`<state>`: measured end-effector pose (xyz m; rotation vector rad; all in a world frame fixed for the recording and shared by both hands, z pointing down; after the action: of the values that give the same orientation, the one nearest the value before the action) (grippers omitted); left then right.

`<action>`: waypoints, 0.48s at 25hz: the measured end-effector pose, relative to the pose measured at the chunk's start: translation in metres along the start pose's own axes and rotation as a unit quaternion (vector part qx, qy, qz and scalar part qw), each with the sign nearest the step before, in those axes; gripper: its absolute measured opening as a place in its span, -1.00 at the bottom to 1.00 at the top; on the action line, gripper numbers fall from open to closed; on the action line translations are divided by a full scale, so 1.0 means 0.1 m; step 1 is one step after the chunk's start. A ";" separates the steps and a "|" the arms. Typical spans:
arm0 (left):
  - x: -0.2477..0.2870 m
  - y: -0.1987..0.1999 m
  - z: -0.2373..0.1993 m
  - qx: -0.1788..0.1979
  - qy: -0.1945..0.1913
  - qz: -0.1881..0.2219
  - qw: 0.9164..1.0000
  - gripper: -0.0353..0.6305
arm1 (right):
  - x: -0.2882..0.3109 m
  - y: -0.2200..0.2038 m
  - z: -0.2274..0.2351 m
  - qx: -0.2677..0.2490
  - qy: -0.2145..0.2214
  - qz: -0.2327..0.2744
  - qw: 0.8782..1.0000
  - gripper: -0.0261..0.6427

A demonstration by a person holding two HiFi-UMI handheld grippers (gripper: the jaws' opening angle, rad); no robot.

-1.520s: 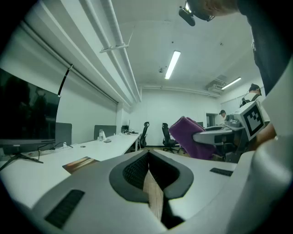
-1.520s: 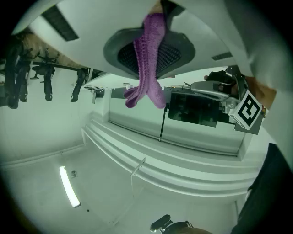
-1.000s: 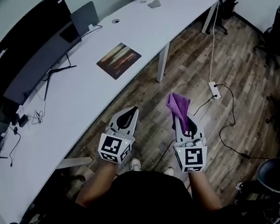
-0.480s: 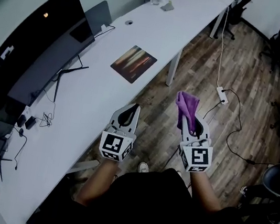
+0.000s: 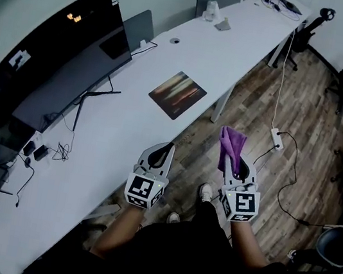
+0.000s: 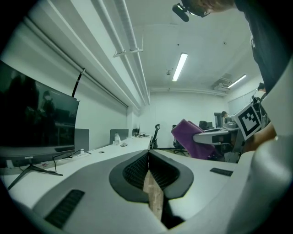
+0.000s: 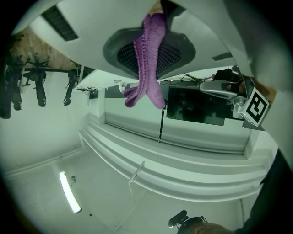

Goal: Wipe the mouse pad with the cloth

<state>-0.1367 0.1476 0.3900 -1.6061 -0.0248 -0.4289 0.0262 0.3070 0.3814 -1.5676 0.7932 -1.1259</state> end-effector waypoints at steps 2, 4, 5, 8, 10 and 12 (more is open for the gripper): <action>0.06 0.01 -0.09 -0.002 0.011 -0.001 1.000 -0.83 | 0.15 0.03 0.03 -0.003 0.011 0.001 1.000 -0.72; 0.15 0.03 -0.18 -0.005 0.024 -0.002 1.000 -0.83 | 0.31 0.07 0.08 -0.006 0.023 0.003 1.000 -0.72; 0.19 0.05 -0.22 -0.006 0.030 -0.003 1.000 -0.83 | 0.40 0.10 0.11 -0.009 0.030 0.005 1.000 -0.72; 0.37 0.10 -0.30 0.000 0.049 -0.011 0.999 -0.83 | 0.65 0.18 0.21 -0.017 0.050 0.007 0.999 -0.72; 0.52 0.14 -0.31 0.003 0.055 -0.015 0.998 -0.83 | 0.81 0.22 0.28 -0.020 0.066 0.005 0.998 -0.72; 0.66 0.17 -0.32 -0.001 0.062 -0.016 0.998 -0.83 | 0.96 0.25 0.35 -0.026 0.084 0.004 0.996 -0.72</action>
<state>-0.0788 0.0989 0.3931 -1.5799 0.0449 -0.5527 0.0933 0.2259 0.3820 -1.5245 0.9464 -1.2513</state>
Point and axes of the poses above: the fingertips, and each gripper's own axes: x forward along the fingers, z to its right, y out of its top, the point moved 6 cm from there along -x, backward along the fingers, and after that the axes turned 10 degrees about -z, right-handed, at the moved point
